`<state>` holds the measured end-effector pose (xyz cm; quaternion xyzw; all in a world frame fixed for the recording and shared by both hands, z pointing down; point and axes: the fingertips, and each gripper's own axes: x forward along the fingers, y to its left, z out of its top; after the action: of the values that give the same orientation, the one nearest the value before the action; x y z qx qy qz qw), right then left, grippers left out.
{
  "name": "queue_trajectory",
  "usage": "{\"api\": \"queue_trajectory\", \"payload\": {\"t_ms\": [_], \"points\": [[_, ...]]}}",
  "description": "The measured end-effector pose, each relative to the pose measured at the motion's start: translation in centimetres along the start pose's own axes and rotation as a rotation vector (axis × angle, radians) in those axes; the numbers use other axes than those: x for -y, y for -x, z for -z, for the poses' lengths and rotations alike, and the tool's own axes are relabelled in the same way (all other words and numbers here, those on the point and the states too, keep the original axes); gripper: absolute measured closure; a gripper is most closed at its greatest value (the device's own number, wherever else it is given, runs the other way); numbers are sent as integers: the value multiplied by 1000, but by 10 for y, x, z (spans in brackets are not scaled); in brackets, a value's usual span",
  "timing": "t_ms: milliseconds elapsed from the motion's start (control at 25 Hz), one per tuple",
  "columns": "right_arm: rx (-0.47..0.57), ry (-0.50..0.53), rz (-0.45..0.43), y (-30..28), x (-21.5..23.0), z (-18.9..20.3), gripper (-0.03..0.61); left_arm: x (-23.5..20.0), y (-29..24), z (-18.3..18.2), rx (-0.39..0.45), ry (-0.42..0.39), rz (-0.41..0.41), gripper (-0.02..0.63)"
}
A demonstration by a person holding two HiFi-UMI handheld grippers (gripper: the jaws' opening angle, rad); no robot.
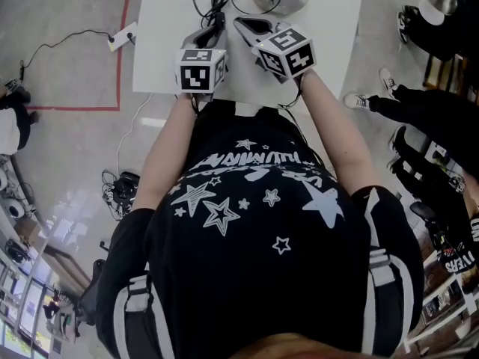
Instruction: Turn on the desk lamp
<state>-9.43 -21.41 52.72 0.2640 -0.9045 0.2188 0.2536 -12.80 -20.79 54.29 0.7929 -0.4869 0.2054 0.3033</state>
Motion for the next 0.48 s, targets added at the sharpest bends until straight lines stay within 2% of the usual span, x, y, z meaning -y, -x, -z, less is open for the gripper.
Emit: {"api": "queue_trajectory", "payload": {"t_ms": [160, 480], "points": [[-67, 39, -37, -9, 2, 2, 574, 4, 1, -4, -5, 4, 0, 529], [-167, 50, -92, -33, 3, 15, 574, 1, -6, -5, -10, -2, -4, 531]]}}
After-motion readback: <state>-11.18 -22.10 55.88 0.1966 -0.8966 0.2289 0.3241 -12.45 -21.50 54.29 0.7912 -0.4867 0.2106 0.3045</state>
